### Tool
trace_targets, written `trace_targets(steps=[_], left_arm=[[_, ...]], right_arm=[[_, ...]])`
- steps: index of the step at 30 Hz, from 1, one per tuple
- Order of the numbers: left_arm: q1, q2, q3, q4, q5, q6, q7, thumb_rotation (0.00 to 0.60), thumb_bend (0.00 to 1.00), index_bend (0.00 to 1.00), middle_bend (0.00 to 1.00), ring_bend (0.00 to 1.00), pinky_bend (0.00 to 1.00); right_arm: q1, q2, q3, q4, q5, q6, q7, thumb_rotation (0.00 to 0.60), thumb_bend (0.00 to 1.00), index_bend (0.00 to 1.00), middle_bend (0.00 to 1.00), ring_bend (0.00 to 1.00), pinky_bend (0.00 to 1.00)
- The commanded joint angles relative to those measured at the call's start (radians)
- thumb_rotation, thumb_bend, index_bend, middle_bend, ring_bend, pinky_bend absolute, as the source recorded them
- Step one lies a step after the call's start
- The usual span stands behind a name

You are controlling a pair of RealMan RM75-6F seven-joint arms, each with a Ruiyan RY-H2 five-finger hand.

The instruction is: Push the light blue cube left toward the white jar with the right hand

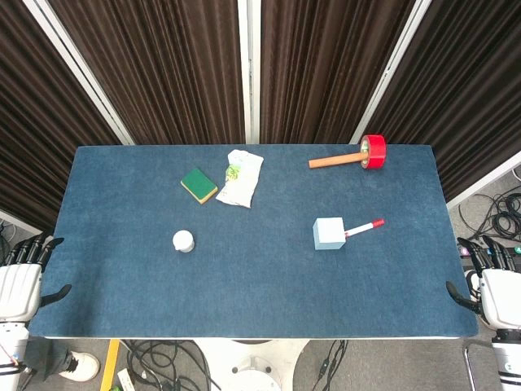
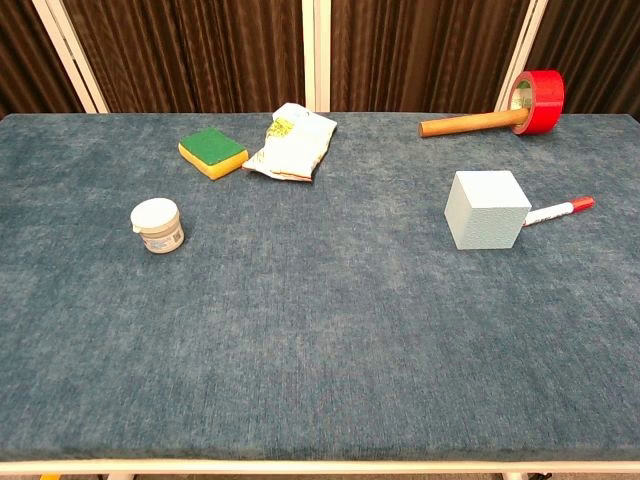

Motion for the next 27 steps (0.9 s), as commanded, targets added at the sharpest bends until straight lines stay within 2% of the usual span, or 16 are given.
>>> trace_targets(steps=[1,9,13,19,23,27], left_arm=[[0.0,0.0,0.0,-0.001,0.001,0.0,0.001,0.6,0.09,0.26,0.22,0.16,0.16],[0.004,-0.001,0.005,-0.005,0.005,0.005,0.003,0.6,0.09,0.26,0.22,0.16,0.16],[0.005,0.001,0.005,-0.006,0.006,0.007,0.004,0.6,0.09,0.26,0.22,0.16,0.16],[0.011,0.003,0.01,-0.013,0.006,0.011,0.01,0.6,0.09,0.26,0.22,0.16,0.16],[0.02,0.008,0.013,-0.023,-0.001,0.017,0.019,0.6,0.09,0.26,0.22,0.16,0.16],[0.026,0.011,0.015,-0.03,-0.009,0.016,0.028,0.6,0.09,0.26,0.22,0.16,0.16]], right_arm=[[-0.001,0.0,0.0,0.001,-0.001,0.003,0.002,0.6,0.18,0.14,0.21,0.03,0.08],[-0.003,0.0,-0.003,0.009,-0.008,0.003,0.011,0.6,0.18,0.14,0.21,0.03,0.08],[0.028,-0.001,0.003,0.024,-0.011,-0.038,-0.012,0.6,0.18,0.14,0.22,0.03,0.08],[0.18,-0.032,0.052,0.1,0.013,-0.234,-0.057,0.6,0.18,0.19,0.31,0.05,0.13],[0.306,-0.1,0.084,0.209,0.062,-0.405,-0.101,0.6,0.19,0.26,0.34,0.07,0.15],[0.407,-0.184,0.097,0.328,0.107,-0.544,-0.145,0.6,0.2,0.29,0.35,0.07,0.15]])
